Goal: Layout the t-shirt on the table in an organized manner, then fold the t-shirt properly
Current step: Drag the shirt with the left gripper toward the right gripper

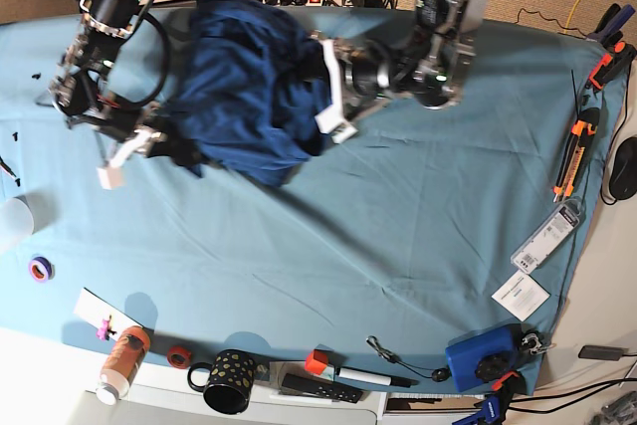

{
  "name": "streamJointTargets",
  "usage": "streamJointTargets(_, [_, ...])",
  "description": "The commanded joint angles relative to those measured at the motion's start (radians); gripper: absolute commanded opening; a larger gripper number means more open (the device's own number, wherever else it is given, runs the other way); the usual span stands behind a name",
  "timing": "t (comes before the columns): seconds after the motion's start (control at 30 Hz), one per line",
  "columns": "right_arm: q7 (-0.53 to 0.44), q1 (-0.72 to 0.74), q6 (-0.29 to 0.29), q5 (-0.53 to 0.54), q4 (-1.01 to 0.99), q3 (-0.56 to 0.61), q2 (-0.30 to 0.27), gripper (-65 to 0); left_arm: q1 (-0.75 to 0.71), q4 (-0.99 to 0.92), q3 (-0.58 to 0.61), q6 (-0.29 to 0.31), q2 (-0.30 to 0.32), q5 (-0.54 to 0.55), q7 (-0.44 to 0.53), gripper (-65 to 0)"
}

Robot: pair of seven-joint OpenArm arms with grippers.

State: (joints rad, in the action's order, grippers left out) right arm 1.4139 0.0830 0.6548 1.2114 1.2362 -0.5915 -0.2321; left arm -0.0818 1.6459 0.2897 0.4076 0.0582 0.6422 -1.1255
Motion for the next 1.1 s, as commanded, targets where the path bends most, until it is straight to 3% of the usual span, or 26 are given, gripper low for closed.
streamJointTargets(0.0, [-0.018,0.016,0.003,0.038,0.014,-0.035,-0.017,-65.0,0.028,0.013,0.025,-0.001,-0.013,-0.016,0.013,-65.0])
streamJointTargets(0.23, [-0.018,-0.005,0.027,0.127,0.014,-0.25,-0.018,-65.0,0.115,-0.034,0.25,-0.065,-0.078,-0.162,0.083,-65.0])
streamJointTargets(0.5, [-0.018,-0.133,0.043,0.182,0.015,-0.307,-0.018,-65.0,0.309,-0.315,0.387,-0.087,-0.215,-0.186,0.157,-65.0])
streamJointTargets(0.73, [-0.018,-0.232,0.043,0.259,0.015,-0.388,-0.018,-65.0,0.458,-0.502,0.461,-0.096,-0.215,-0.178,0.199,-65.0])
streamJointTargets(0.9, [-0.018,-0.241,0.043,0.272,0.015,-0.546,-0.018,-65.0,0.513,-0.512,0.46,-0.093,-0.215,-0.163,0.203,-65.0])
streamJointTargets(1.07, [-0.018,-0.288,0.043,0.272,0.015,-0.601,-0.017,-65.0,0.56,-0.513,0.461,-0.066,-0.215,-0.121,0.212,-65.0])
